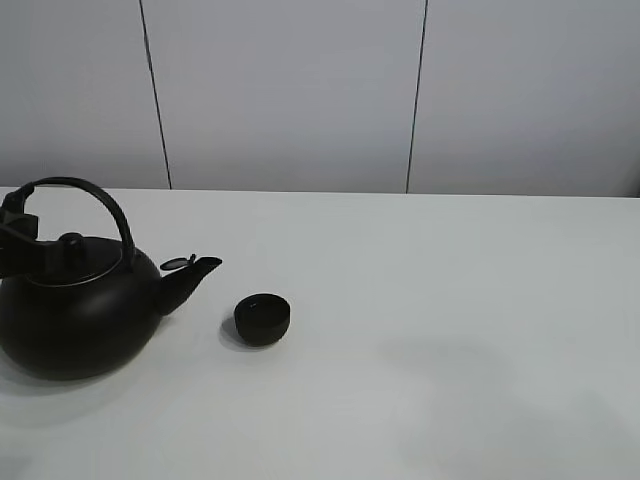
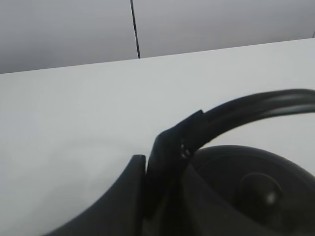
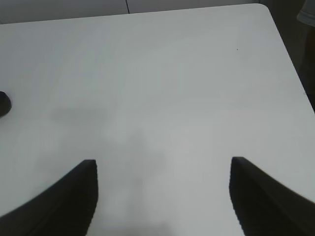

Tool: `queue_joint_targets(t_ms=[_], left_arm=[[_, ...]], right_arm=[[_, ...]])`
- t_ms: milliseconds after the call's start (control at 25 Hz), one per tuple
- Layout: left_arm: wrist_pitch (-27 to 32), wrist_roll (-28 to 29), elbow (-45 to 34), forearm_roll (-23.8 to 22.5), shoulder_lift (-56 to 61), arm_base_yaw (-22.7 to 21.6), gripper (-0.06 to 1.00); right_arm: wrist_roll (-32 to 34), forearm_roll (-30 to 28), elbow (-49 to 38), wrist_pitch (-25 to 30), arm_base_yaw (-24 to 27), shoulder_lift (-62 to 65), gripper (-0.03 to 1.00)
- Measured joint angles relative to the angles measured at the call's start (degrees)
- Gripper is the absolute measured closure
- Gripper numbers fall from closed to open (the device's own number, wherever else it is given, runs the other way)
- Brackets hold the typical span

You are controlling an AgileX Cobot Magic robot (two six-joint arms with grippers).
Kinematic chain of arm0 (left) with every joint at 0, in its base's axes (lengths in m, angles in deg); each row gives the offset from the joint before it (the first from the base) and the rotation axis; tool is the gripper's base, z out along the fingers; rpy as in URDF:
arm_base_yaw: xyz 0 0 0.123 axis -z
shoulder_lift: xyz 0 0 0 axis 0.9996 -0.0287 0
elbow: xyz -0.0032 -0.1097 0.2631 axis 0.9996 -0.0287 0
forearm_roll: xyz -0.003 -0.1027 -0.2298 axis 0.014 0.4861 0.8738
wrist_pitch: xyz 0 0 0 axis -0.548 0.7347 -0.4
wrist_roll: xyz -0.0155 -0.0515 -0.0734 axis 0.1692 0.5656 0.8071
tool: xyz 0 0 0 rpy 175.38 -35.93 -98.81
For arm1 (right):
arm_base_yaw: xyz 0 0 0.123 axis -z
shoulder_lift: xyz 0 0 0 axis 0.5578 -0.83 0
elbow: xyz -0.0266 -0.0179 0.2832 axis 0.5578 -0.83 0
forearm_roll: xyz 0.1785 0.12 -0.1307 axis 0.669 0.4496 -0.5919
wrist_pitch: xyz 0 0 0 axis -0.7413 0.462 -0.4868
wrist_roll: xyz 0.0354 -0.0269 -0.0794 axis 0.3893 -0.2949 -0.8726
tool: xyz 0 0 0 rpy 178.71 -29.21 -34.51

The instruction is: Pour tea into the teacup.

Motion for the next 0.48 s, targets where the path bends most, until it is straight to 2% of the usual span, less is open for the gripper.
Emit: queue_joint_targets(t_ms=[480], left_arm=[[-5.08, 1.74, -2.61, -0.61, -2.02, 0.00, 0.83]], right_arm=[[0.00, 0.00, 0.00, 0.00, 0.00, 0.00, 0.45]])
